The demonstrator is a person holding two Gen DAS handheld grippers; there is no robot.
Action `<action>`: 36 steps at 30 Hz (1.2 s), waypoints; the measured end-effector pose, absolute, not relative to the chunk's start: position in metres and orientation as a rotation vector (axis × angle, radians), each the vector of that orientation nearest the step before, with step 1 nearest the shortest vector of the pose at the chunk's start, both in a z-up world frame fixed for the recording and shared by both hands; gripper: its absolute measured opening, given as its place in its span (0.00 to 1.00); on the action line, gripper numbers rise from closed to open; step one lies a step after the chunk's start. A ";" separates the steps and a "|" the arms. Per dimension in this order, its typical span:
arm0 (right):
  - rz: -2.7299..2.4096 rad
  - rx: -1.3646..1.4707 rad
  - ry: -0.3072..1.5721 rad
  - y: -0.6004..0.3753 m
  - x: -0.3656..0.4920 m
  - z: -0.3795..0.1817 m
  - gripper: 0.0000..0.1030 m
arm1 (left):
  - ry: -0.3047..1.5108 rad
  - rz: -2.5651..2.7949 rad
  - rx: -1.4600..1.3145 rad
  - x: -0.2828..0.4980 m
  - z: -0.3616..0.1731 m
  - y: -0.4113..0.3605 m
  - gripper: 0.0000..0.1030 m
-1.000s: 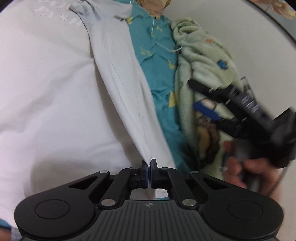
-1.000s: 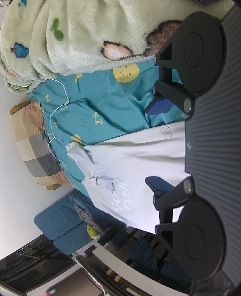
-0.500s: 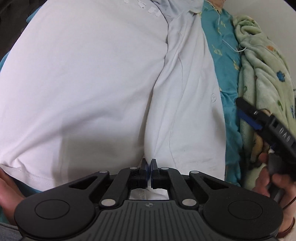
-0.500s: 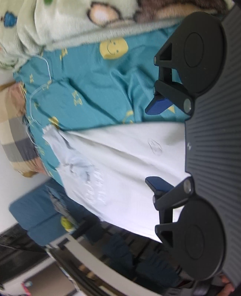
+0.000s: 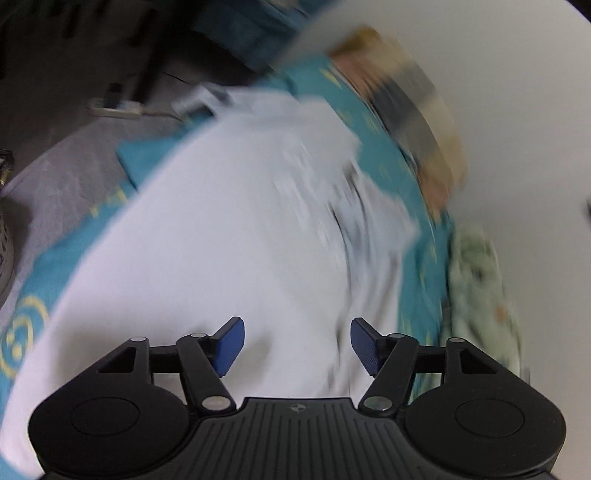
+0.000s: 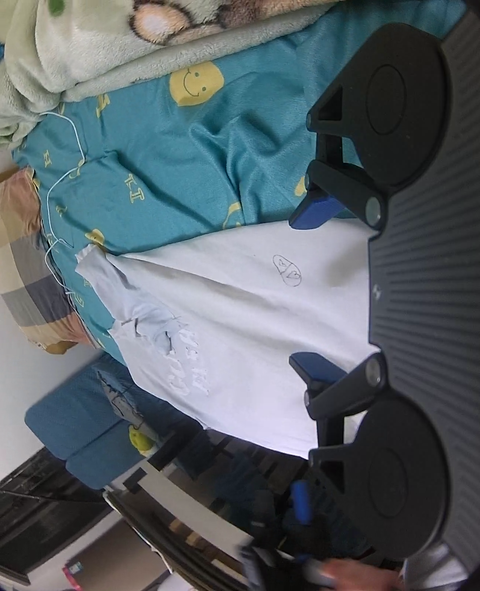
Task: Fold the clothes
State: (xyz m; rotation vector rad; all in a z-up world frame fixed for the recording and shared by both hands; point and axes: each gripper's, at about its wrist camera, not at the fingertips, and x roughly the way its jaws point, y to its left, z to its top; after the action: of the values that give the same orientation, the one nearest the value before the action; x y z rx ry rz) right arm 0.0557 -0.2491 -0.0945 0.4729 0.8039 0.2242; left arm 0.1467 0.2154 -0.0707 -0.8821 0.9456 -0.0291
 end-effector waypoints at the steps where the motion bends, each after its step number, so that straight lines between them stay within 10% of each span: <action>1: 0.221 0.471 0.802 -0.248 0.057 -0.095 0.73 | 0.927 0.027 -0.912 0.163 -0.077 0.233 0.65; 20: 0.220 0.434 0.845 -0.220 0.124 -0.142 0.75 | 0.694 0.083 -1.388 0.355 -0.251 0.354 0.76; 23: 0.218 0.424 0.841 -0.218 0.128 -0.145 0.74 | 0.695 0.085 -1.313 0.375 -0.245 0.350 0.66; 27: 0.210 0.457 0.840 -0.221 0.128 -0.142 0.74 | 0.703 0.079 -1.054 0.397 -0.209 0.333 0.05; 36: 0.213 0.519 0.789 -0.226 0.118 -0.123 0.75 | 0.556 -0.091 -0.319 0.415 -0.063 0.178 0.05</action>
State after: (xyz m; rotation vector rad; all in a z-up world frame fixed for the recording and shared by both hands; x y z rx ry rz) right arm 0.1176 -0.2262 -0.1229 0.5193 0.7887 0.2131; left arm 0.4154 0.1782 -0.0634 -0.3193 0.5561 -0.0914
